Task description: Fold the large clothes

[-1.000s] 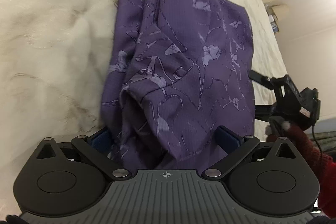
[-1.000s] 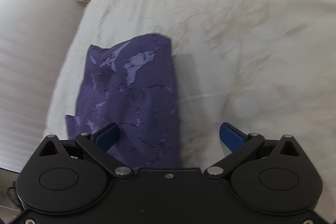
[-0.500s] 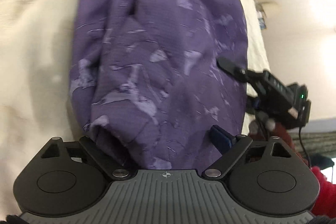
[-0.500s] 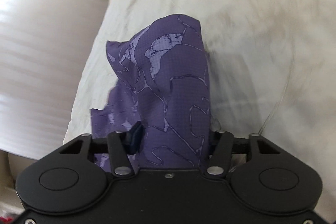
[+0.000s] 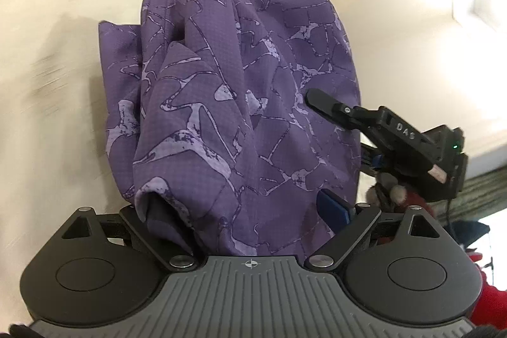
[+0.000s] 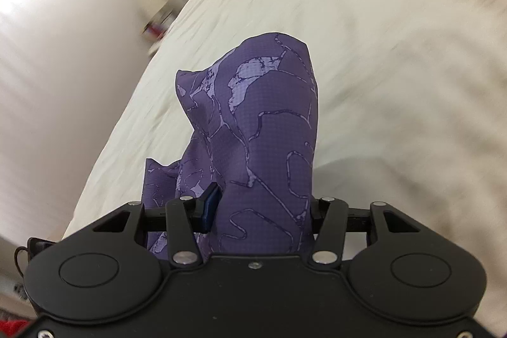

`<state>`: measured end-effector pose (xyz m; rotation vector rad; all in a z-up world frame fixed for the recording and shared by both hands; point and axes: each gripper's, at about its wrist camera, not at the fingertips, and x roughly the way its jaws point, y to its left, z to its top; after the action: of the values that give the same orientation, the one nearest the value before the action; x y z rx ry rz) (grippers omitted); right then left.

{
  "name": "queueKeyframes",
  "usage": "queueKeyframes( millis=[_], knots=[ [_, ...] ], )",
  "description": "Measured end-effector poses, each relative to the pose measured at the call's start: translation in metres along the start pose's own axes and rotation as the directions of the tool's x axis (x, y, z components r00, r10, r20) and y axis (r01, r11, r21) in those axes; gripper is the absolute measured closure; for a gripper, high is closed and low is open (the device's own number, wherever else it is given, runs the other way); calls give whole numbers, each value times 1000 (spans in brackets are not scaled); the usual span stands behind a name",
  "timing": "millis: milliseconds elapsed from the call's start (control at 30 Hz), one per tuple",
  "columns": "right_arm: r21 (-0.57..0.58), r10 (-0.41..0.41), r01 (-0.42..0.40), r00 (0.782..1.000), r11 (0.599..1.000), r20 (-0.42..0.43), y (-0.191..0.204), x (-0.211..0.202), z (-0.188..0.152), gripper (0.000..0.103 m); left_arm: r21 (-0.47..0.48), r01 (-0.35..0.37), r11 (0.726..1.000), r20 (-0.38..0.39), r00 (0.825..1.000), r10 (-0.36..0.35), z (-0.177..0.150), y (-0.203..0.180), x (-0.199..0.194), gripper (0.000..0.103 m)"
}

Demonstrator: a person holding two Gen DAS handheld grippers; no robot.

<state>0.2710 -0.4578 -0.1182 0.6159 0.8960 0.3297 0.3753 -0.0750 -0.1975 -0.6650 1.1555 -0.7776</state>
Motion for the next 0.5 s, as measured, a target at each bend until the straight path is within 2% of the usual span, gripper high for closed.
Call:
queueKeyframes(
  millis=[100,167,233,300,333,400,500],
  knots=[
    [2,-51,51,999,999,21,-29,-12,23,44,20,-26,999,-23,999,26,10,-16,38,12],
    [-4,-108,109,994,994,19,-40,-12,27,39,23,-86,996,-36,996,87,8,-19,58,13],
    [-19,-238,238,971,971,13,-60,-11,22,31,16,-177,984,-38,983,177,2,-16,70,13],
    [-3,-375,375,927,927,-12,-73,-5,15,29,-1,-273,962,-48,961,272,-6,-10,77,13],
    [20,-395,396,918,918,-8,-79,-5,11,29,0,-294,956,-48,955,293,-11,-7,77,12],
    [59,-374,373,927,926,22,-87,-13,1,27,-5,-298,955,-40,954,297,-17,-4,69,12],
    [21,-368,368,927,930,69,-85,-31,-10,17,50,-331,942,10,944,331,-17,-13,46,13]
  ],
)
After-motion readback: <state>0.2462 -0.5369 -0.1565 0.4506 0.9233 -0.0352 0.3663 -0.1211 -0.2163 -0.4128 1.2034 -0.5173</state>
